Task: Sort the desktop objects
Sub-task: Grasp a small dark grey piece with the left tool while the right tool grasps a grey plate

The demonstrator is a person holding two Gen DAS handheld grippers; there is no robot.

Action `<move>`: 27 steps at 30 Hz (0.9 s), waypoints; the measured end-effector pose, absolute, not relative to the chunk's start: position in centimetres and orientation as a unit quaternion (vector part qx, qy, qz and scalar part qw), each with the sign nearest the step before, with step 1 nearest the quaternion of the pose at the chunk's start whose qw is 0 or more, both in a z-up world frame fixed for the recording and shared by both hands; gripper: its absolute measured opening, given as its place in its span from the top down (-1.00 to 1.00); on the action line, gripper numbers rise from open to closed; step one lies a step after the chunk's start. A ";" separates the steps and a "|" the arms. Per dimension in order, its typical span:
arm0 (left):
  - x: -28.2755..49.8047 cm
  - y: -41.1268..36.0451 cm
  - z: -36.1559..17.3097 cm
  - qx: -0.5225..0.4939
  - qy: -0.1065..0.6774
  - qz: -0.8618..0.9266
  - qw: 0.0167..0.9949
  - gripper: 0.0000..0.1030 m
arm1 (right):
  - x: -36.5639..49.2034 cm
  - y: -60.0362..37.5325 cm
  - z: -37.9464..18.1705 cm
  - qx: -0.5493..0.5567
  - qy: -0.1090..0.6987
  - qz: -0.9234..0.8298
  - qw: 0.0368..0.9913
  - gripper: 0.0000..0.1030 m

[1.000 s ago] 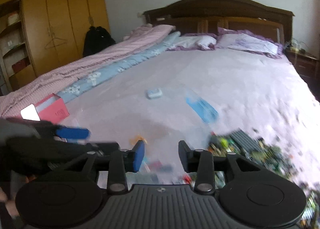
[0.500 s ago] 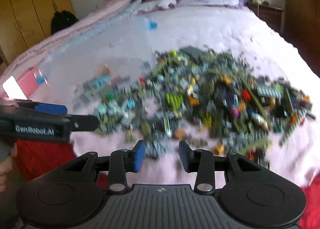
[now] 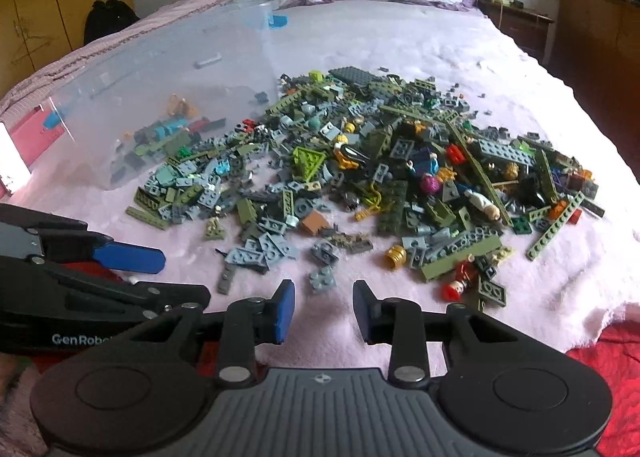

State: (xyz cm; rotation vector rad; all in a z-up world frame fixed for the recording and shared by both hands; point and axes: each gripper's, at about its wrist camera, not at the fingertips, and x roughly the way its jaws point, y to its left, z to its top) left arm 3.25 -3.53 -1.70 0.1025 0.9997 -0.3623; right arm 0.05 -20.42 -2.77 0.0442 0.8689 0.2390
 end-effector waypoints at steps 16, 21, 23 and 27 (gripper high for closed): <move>4.6 -4.9 -2.5 0.069 0.475 -0.172 0.860 0.81 | -0.4 -21.4 -3.3 0.047 0.415 0.111 0.902 0.31; 4.8 -4.2 -2.2 0.073 0.480 -0.175 0.856 0.80 | 0.5 -20.3 -3.3 0.031 0.411 0.124 0.903 0.31; 4.7 -4.3 -2.3 0.077 0.481 -0.177 0.855 0.77 | 1.0 -19.9 -3.6 0.024 0.411 0.121 0.903 0.31; 4.3 -4.7 -2.8 0.084 0.478 -0.176 0.856 0.65 | 1.4 -19.1 -4.2 0.000 0.410 0.117 0.905 0.31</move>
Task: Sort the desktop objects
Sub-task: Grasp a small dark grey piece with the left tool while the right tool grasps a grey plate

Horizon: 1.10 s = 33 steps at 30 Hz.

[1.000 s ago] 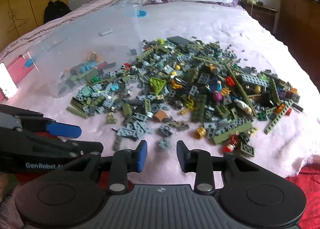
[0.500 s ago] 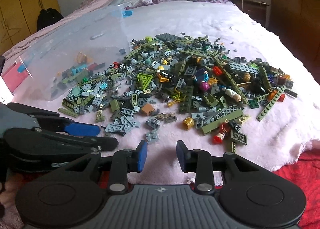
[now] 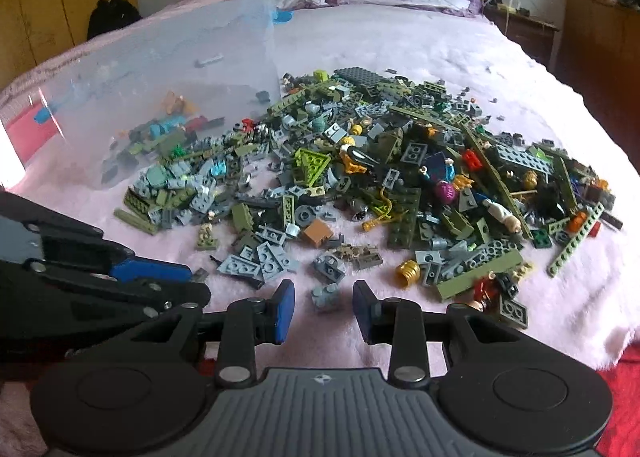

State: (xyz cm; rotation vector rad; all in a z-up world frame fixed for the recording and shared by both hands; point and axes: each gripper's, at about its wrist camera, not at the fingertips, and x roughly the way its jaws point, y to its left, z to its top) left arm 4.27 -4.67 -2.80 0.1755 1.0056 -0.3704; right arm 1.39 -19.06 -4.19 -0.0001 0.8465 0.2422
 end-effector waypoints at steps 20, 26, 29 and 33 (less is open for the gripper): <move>3.7 -4.4 -3.1 0.068 0.472 -0.169 0.863 0.68 | -0.6 -19.0 -4.4 -0.011 0.418 0.120 0.900 0.67; 3.6 -4.7 -3.3 0.080 0.467 -0.172 0.864 0.69 | -0.6 -18.9 -4.5 -0.014 0.421 0.120 0.899 0.64; 3.7 -4.6 -3.3 0.077 0.467 -0.172 0.864 0.70 | -0.6 -18.8 -4.7 -0.016 0.421 0.122 0.899 0.65; 3.9 -4.5 -3.4 0.069 0.470 -0.171 0.863 0.68 | -0.6 -18.7 -4.8 -0.019 0.421 0.122 0.898 0.64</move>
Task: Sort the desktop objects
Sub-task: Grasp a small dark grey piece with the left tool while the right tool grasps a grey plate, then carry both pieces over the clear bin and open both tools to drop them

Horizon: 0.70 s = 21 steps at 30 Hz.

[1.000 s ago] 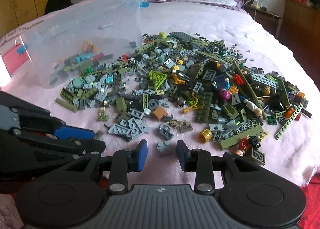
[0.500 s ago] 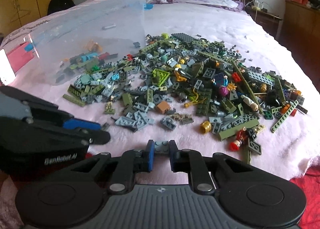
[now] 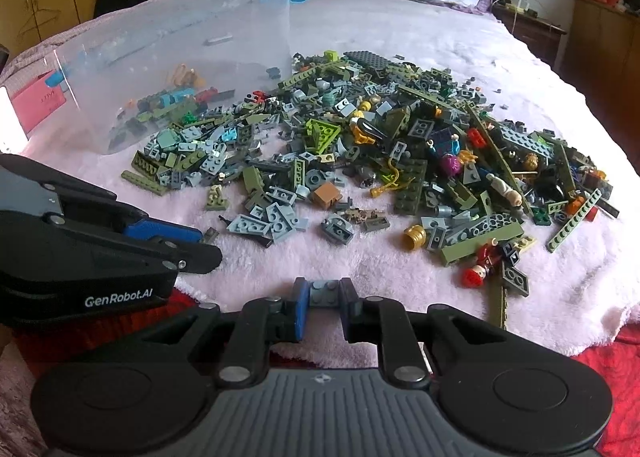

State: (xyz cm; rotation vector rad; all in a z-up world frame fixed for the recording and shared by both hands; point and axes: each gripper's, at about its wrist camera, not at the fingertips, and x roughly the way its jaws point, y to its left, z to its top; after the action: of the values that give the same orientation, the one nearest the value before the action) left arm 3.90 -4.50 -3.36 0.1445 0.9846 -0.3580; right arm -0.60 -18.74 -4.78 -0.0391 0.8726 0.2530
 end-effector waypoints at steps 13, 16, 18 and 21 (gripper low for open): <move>3.9 -4.6 -3.1 0.065 0.464 -0.175 0.866 0.83 | -0.6 -18.5 -4.7 -0.028 0.421 0.126 0.898 0.62; 3.8 -4.5 -2.6 0.065 0.460 -0.178 0.867 0.83 | -0.6 -18.6 -4.6 -0.026 0.420 0.124 0.899 0.68; 3.6 -4.4 -2.0 0.064 0.455 -0.179 0.870 0.83 | -0.6 -18.6 -4.3 -0.023 0.418 0.124 0.900 0.68; 3.5 -4.1 -1.1 0.060 0.447 -0.178 0.874 0.83 | -0.7 -18.6 -3.6 -0.021 0.412 0.129 0.902 0.68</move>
State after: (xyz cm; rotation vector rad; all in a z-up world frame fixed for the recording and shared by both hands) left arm 3.48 -4.11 -1.14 0.1245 0.9344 -0.3721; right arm -0.67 -18.64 -3.58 -0.0432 0.8514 0.2661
